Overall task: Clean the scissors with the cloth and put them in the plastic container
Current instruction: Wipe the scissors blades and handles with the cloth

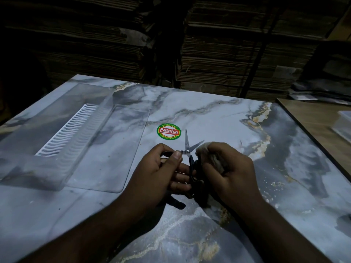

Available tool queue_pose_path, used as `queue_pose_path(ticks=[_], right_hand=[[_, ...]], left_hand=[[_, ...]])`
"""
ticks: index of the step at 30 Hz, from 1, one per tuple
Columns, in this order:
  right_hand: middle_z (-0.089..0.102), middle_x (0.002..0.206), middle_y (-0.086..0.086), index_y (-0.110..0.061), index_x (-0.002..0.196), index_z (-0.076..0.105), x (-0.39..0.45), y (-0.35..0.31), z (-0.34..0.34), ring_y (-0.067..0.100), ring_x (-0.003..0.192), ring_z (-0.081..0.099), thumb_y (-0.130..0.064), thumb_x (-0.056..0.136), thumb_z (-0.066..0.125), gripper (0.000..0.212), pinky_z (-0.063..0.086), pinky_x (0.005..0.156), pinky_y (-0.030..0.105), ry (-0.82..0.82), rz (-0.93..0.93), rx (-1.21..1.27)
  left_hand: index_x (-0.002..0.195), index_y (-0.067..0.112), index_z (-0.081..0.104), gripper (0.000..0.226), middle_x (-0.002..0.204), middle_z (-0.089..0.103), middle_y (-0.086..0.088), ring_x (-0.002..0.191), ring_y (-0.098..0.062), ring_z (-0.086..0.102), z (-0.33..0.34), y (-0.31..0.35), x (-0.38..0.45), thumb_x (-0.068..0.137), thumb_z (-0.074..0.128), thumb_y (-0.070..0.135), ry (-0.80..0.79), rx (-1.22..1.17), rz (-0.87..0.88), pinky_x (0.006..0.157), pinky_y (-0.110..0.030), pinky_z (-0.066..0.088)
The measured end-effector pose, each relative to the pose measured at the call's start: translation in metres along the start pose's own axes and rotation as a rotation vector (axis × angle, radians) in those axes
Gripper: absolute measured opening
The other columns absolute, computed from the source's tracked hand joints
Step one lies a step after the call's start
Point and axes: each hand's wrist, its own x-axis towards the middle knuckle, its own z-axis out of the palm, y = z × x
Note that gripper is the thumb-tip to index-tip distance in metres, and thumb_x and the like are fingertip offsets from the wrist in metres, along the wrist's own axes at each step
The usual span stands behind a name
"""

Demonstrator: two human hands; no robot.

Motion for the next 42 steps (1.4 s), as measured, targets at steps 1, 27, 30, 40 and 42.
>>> queue_pose_path(ticks=[1,27,30,40,42], right_hand=[[0.073,0.094,-0.004,-0.008,0.101,0.075,0.000,0.001,-0.001,0.010,0.087,0.069,-0.006,0.095,0.069,0.009,0.052,0.077,0.025,-0.015,-0.042,-0.028],[0.067,0.105,0.006,-0.005,0.120,0.078,0.004,0.012,-0.009,0.017,0.092,0.068,-0.003,0.099,0.065,0.024,0.052,0.079,0.026,-0.116,-0.205,-0.129],[0.069,0.104,0.006,-0.004,0.116,0.079,0.005,0.016,-0.009,0.018,0.091,0.069,-0.004,0.099,0.065,0.022,0.053,0.078,0.031,-0.027,-0.150,-0.176],[0.068,0.106,0.003,-0.005,0.119,0.078,0.005,0.016,-0.008,0.015,0.090,0.067,-0.008,0.102,0.061,0.025,0.050,0.078,0.022,-0.069,-0.169,-0.208],[0.072,0.109,0.001,-0.005,0.119,0.078,0.004,0.019,-0.011,0.008,0.095,0.069,-0.005,0.098,0.065,0.025,0.051,0.082,0.019,-0.012,-0.129,-0.213]], left_hand=[[0.103,0.007,0.053,0.021,0.083,0.076,-0.021,0.059,-0.036,0.070,0.000,-0.001,0.000,0.107,0.054,0.028,0.004,-0.004,-0.001,0.052,-0.059,0.058],[0.105,0.003,0.051,0.023,0.078,0.077,-0.014,0.053,-0.024,0.071,-0.003,0.005,-0.008,0.107,0.052,0.025,-0.025,0.019,0.017,0.052,-0.063,0.060],[0.103,0.002,0.052,0.023,0.074,0.077,-0.011,0.052,-0.023,0.071,-0.004,0.004,-0.006,0.107,0.052,0.025,-0.016,0.032,0.020,0.056,-0.061,0.060],[0.102,0.003,0.052,0.021,0.071,0.076,-0.008,0.052,-0.021,0.068,-0.007,0.004,-0.005,0.108,0.052,0.024,-0.036,0.038,0.034,0.057,-0.061,0.060],[0.107,0.002,0.051,0.025,0.076,0.077,-0.012,0.054,-0.023,0.069,-0.005,0.004,-0.006,0.108,0.052,0.026,-0.036,0.048,0.003,0.054,-0.064,0.060]])
